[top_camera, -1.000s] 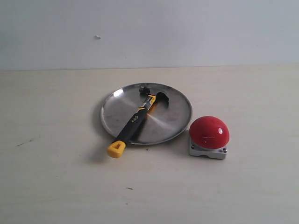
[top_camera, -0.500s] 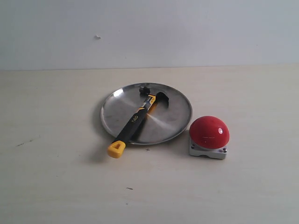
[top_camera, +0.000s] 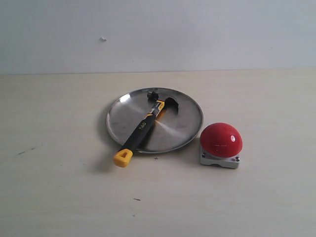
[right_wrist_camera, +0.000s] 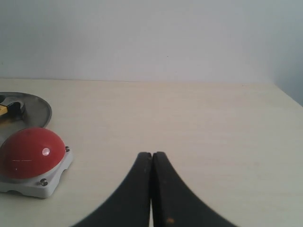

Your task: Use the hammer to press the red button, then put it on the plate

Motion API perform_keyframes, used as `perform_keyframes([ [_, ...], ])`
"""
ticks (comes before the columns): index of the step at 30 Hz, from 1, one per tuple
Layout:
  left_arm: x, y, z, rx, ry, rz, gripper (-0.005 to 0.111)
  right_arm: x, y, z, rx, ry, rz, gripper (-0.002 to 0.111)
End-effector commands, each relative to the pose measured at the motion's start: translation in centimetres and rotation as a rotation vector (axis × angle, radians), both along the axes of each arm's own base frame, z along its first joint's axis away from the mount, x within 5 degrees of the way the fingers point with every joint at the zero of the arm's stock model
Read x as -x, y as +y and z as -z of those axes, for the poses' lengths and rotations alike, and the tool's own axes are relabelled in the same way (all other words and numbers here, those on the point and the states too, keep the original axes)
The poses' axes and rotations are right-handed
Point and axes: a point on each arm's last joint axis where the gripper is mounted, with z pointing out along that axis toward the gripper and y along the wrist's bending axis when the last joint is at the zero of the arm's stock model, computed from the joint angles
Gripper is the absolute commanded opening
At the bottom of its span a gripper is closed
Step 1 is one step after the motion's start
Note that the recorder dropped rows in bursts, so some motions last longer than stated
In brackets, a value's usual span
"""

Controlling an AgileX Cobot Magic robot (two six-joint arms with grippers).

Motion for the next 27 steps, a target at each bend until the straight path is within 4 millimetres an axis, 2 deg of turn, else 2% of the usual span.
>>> perform_keyframes([
  [1,0.05,0.00,-0.05,0.010,-0.008,-0.006,0.000,0.00,-0.01,-0.03,0.009,-0.016,0.002,0.000],
  [27,0.05,0.00,-0.05,0.010,-0.008,-0.006,0.000,0.00,-0.01,-0.03,0.009,-0.016,0.002,0.000],
])
